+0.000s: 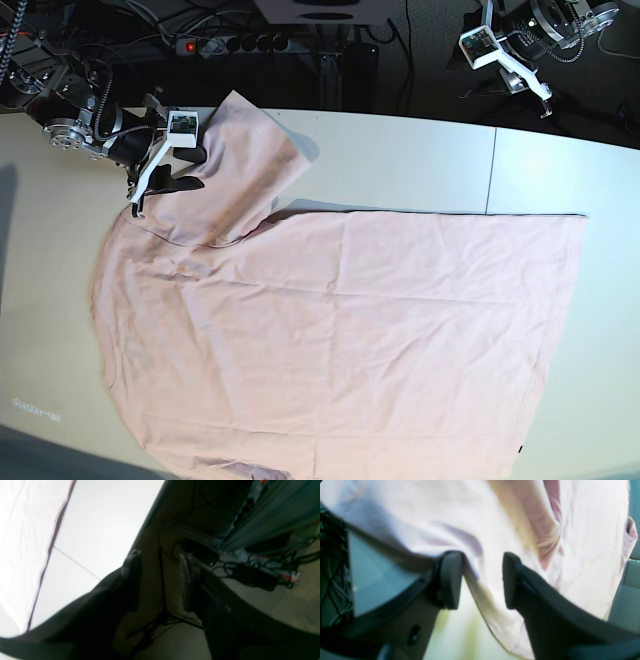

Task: Fold the T-shirt properly
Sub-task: 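Grasp the pink T-shirt's sleeve edge with the right gripper, then lift the sleeve with the right gripper and drag it toward the collar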

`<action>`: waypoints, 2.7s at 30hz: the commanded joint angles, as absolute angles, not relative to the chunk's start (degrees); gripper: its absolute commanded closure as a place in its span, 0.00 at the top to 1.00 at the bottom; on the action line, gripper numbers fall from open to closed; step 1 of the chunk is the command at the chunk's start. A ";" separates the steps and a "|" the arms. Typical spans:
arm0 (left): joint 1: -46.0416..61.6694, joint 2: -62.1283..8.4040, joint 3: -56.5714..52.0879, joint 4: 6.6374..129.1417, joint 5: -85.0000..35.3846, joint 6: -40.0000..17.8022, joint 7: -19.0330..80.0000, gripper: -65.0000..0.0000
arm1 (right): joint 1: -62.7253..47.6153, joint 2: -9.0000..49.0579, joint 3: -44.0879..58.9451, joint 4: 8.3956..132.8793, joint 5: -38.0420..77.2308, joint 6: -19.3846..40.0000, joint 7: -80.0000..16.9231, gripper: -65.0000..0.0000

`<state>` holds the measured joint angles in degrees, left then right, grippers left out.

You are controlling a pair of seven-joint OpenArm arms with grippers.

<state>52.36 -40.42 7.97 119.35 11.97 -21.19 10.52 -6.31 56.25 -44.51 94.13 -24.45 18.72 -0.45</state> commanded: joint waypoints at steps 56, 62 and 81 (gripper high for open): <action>52.71 -41.76 7.79 122.15 11.88 -17.10 12.99 0.43 | -8.91 60.62 -55.55 102.00 -28.71 25.85 -6.22 0.43; 52.69 -41.76 7.79 122.15 11.88 -17.10 12.95 0.43 | -8.88 60.60 -55.22 103.68 -28.73 21.69 -7.94 0.43; 52.69 -41.76 7.79 122.15 11.86 -17.10 12.95 0.43 | -8.91 57.76 -53.52 103.74 -29.17 14.68 -12.78 0.00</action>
